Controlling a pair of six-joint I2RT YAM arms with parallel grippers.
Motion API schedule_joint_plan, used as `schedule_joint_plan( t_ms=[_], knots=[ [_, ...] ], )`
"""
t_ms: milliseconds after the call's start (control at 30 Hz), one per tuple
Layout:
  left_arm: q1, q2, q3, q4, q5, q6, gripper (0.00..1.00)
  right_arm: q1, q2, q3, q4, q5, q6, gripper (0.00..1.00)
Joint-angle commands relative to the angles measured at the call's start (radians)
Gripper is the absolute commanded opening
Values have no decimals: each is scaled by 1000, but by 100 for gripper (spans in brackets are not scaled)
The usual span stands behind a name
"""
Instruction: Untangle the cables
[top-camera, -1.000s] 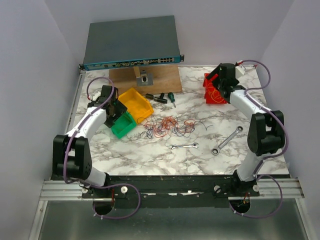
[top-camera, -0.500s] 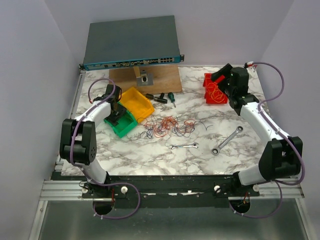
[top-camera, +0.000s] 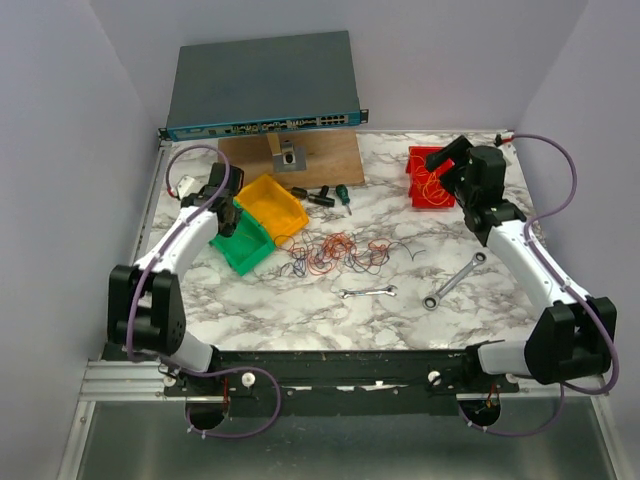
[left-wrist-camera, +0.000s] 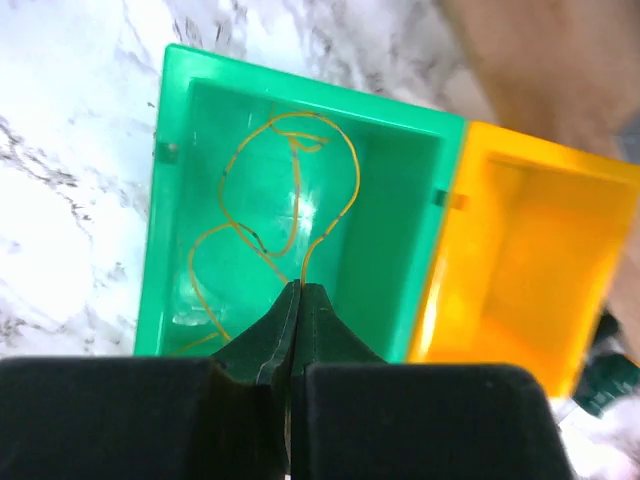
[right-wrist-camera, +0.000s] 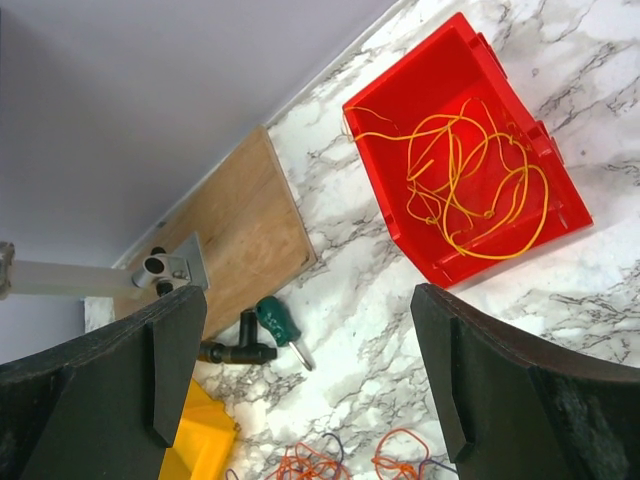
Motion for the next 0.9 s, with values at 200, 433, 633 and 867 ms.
schedule_joint_plan(
  t_ms=[200, 433, 633, 867],
  knots=[
    [-76, -385, -15, -100, -71, 151, 0, -5, -90, -46, -16, -255, -113, 93],
    [-201, -545, 85, -67, 42, 379, 0, 75, -113, -130, 200, -855, -218, 94],
    [-216, -563, 181, -102, 182, 441, 0, 411, -20, -155, 264, -683, -267, 94],
    [-218, -613, 166, -112, 219, 466, 0, 573, 172, -218, 608, -545, 5, 98]
  ],
)
